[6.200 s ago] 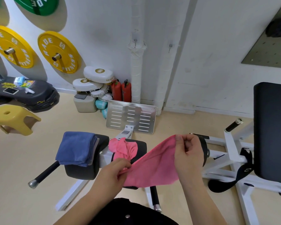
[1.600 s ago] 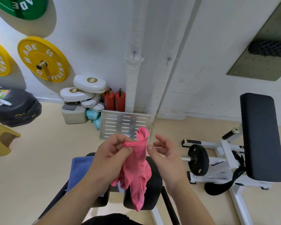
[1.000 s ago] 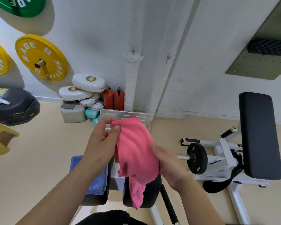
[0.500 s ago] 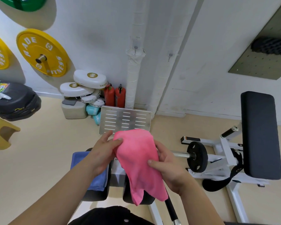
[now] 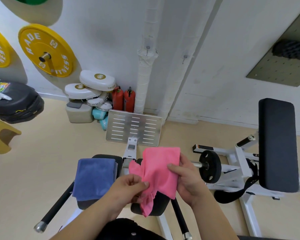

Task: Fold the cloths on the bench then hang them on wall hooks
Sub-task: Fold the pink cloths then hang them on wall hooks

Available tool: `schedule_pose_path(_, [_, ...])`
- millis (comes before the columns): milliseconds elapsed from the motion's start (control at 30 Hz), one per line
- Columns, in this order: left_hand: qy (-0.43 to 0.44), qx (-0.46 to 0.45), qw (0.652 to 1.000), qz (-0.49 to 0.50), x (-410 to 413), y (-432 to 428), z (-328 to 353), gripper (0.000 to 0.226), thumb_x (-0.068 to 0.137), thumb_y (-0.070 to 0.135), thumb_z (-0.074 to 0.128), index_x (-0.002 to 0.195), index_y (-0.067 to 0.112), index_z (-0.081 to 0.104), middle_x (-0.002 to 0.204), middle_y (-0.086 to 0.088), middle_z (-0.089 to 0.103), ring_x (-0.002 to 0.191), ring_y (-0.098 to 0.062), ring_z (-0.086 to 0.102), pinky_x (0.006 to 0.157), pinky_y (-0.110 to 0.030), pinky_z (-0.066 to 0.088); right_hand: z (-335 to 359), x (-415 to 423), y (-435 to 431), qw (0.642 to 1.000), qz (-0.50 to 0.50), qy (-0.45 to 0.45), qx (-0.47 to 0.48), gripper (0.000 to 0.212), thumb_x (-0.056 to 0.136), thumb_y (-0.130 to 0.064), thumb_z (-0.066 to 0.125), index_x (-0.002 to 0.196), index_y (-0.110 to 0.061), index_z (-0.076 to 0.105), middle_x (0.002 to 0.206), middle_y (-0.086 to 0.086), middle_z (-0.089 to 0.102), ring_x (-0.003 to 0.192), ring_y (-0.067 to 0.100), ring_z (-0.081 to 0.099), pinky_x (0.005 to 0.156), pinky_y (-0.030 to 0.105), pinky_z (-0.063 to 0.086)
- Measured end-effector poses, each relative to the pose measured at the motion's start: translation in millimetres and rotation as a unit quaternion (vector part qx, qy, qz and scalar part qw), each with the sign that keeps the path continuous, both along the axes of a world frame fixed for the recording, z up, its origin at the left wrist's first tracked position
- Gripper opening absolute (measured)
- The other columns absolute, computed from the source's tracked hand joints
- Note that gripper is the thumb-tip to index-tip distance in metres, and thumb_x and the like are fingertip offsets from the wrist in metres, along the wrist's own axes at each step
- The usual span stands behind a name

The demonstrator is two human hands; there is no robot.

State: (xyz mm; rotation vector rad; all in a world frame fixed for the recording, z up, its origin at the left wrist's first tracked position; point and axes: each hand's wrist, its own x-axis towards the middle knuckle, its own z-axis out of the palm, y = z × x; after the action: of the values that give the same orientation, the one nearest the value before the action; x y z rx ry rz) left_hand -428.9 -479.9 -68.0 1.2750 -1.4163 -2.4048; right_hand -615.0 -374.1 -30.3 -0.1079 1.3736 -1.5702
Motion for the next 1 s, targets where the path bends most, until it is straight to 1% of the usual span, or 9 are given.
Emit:
schedule_pose_path(167, [-0.038,-0.066,0.997,-0.002,-1,1,0,0.009,0.081,-0.009,0.070,0.082,-0.001,0.070,0.078,-0.017,0.063,0.068,-0.026,0.063,0.075,-0.040,0.061,-3,9,5,1.000,0.018,0.019,-0.015,0.060,0.085,0.025,0.053,0.117,-0.023,0.070,0.118,0.021,0.073,0.103,0.039,0.072,0.079,0.047,0.060])
schedule_pose_path(300, [-0.072,-0.080,0.994,0.015,4,3,-10,0.008,0.083,-0.009,0.061,0.089,-0.012,0.065,0.078,-0.016,0.061,0.070,-0.024,0.061,0.079,-0.046,0.062,-9,11,4,0.999,-0.015,0.050,0.013,0.072,0.087,0.028,0.034,0.115,-0.030,0.065,0.119,0.016,0.072,0.095,0.028,0.073,0.072,0.039,0.060])
schedule_pose_path(467, [0.069,0.162,0.970,0.167,9,-6,-16,0.029,0.092,-0.008,0.062,0.116,0.004,0.072,0.104,-0.015,0.074,0.085,-0.023,0.071,0.072,-0.032,0.061,-15,5,6,0.996,-0.059,0.052,0.039,0.079,0.090,0.025,0.034,0.144,-0.031,0.047,0.132,0.015,0.064,0.100,0.027,0.066,0.075,0.037,0.060])
schedule_pose_path(533, [0.116,0.186,0.956,0.195,10,-11,-19,0.034,0.091,-0.006,0.064,0.120,0.009,0.070,0.107,-0.014,0.074,0.085,-0.022,0.070,0.068,-0.030,0.061,-12,3,8,0.996,-0.075,0.025,0.043,0.084,0.097,0.021,0.036,0.156,-0.038,0.031,0.132,0.006,0.061,0.104,0.027,0.067,0.075,0.039,0.060])
schedule_pose_path(667, [0.044,0.073,0.996,0.038,16,-9,-21,0.031,0.094,-0.001,0.067,0.121,0.013,0.070,0.096,-0.013,0.072,0.077,-0.020,0.067,0.063,-0.031,0.052,-8,6,10,0.995,-0.088,0.010,0.042,0.089,0.098,0.020,0.035,0.159,-0.044,0.023,0.147,0.004,0.051,0.121,0.032,0.064,0.094,0.052,0.056])
schedule_pose_path(767, [-0.049,0.005,0.990,-0.134,19,3,-24,0.019,0.097,0.005,0.062,0.111,0.012,0.073,0.089,-0.010,0.074,0.076,-0.017,0.068,0.064,-0.029,0.050,-7,8,9,0.997,-0.071,0.018,0.012,0.090,0.096,0.022,0.038,0.145,-0.054,0.034,0.144,0.004,0.057,0.124,0.035,0.064,0.091,0.049,0.059])
schedule_pose_path(867, [-0.060,-0.015,0.993,-0.101,10,5,-20,0.019,0.096,0.004,0.057,0.103,0.008,0.074,0.087,-0.011,0.076,0.076,-0.021,0.070,0.073,-0.035,0.054,-1,6,12,0.999,-0.033,0.006,-0.024,0.081,0.094,0.019,0.045,0.141,-0.046,0.047,0.143,0.010,0.062,0.120,0.034,0.068,0.082,0.043,0.062])
schedule_pose_path(933, [-0.035,0.048,0.998,-0.024,-2,-5,-16,0.029,0.101,0.025,0.058,0.113,0.004,0.073,0.102,-0.017,0.078,0.092,-0.030,0.075,0.085,-0.039,0.057,3,5,15,0.999,0.000,-0.005,-0.048,0.078,0.092,0.017,0.049,0.145,-0.040,0.047,0.141,0.012,0.064,0.116,0.033,0.069,0.080,0.042,0.062])
schedule_pose_path(1000, [0.002,0.160,0.987,0.026,-13,-17,-12,0.063,0.100,0.058,0.053,0.124,0.002,0.069,0.114,-0.019,0.073,0.106,-0.035,0.070,0.097,-0.042,0.054,4,4,16,0.997,0.028,-0.019,-0.065,0.080,0.089,0.015,0.056,0.148,-0.038,0.045,0.141,0.013,0.064,0.118,0.034,0.067,0.086,0.043,0.061])
